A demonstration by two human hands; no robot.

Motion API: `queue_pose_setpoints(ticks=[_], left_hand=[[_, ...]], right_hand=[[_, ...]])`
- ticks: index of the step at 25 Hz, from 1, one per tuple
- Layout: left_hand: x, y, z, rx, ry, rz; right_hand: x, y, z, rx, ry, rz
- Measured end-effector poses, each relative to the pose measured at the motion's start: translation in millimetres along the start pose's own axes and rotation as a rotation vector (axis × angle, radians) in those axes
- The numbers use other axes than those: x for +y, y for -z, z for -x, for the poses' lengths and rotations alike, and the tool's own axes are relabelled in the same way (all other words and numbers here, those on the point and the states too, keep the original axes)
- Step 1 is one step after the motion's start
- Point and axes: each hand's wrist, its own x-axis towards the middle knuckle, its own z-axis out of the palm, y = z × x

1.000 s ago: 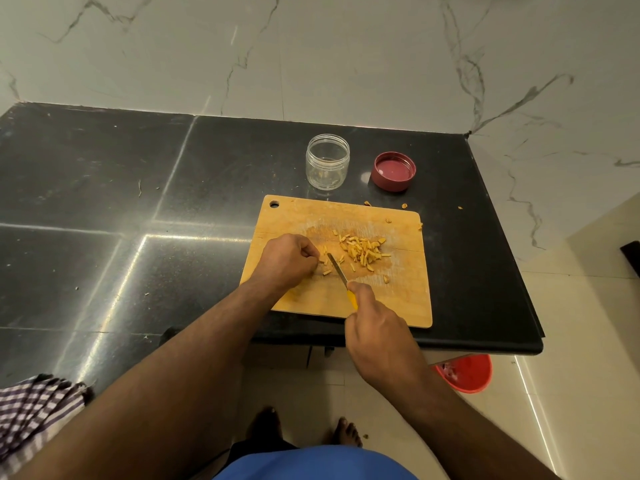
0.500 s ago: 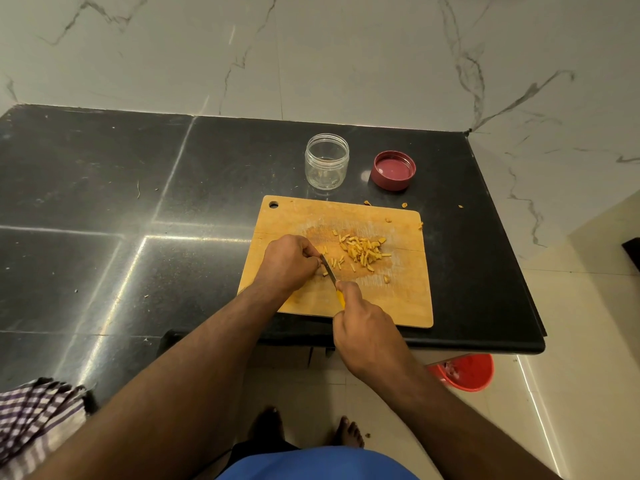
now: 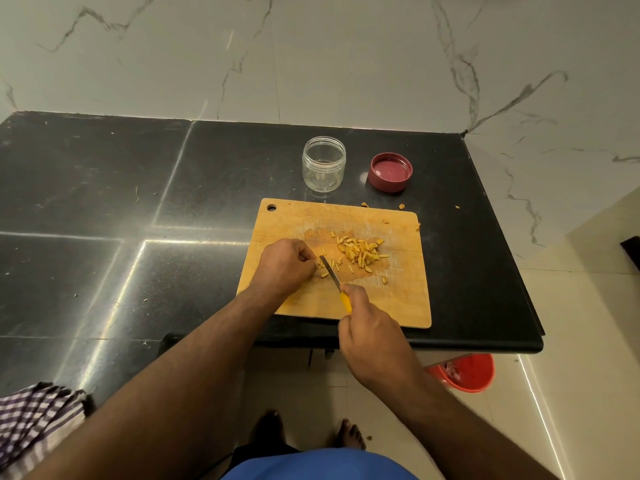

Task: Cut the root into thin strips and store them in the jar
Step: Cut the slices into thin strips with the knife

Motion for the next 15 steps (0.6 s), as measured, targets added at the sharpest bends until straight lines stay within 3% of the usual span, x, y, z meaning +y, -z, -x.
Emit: queue_pose_setpoints(ticks=[9, 15], left_hand=[[1, -4, 2, 0.068, 0.027, 0.004], [0, -5, 3, 0.065, 0.022, 0.022]], right_hand=[[-4, -7, -8, -0.081, 0.008, 0.087], [5, -1, 10, -0.048, 0.019, 0.059]])
